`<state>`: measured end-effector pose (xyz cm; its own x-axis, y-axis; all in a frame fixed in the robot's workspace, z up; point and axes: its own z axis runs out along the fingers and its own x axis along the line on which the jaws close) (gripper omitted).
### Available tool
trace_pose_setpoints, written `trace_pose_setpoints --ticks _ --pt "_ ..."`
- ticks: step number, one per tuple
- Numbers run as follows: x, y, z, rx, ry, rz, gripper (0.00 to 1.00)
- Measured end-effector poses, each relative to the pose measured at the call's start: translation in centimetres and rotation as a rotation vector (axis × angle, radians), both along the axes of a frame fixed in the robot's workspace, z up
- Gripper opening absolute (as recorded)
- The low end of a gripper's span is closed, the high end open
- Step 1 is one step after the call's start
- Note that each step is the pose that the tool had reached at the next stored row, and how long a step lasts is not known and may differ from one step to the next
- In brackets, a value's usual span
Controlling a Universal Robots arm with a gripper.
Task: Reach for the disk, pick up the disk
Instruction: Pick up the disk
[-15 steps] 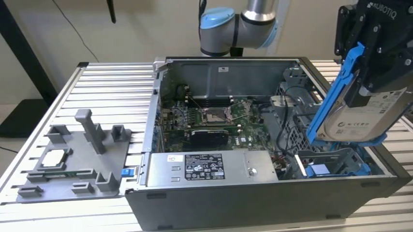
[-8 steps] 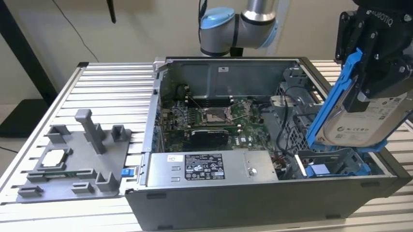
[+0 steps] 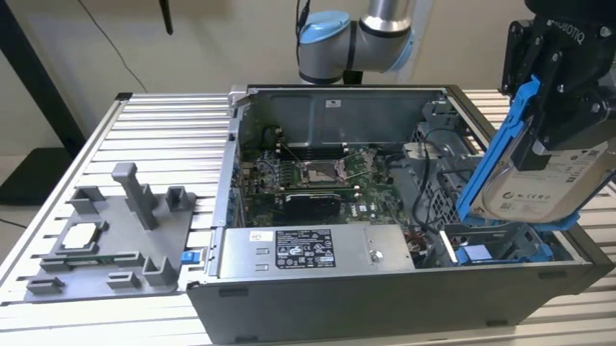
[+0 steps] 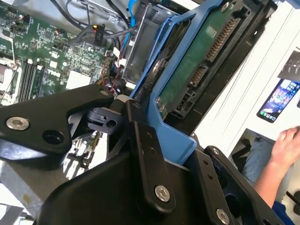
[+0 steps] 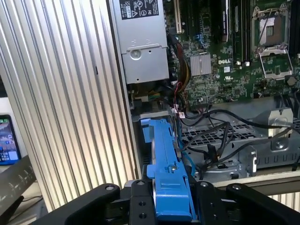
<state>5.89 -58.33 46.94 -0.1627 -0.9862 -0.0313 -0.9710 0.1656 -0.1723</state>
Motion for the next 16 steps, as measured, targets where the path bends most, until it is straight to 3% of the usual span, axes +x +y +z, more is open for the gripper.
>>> trace_pose_setpoints --ticks 8,16 --pt "0.0 0.02 -0.97 0.0004 0.0000 0.000 0.00" --pt "0.0 0.17 -1.38 0.0006 0.0000 0.001 0.00"
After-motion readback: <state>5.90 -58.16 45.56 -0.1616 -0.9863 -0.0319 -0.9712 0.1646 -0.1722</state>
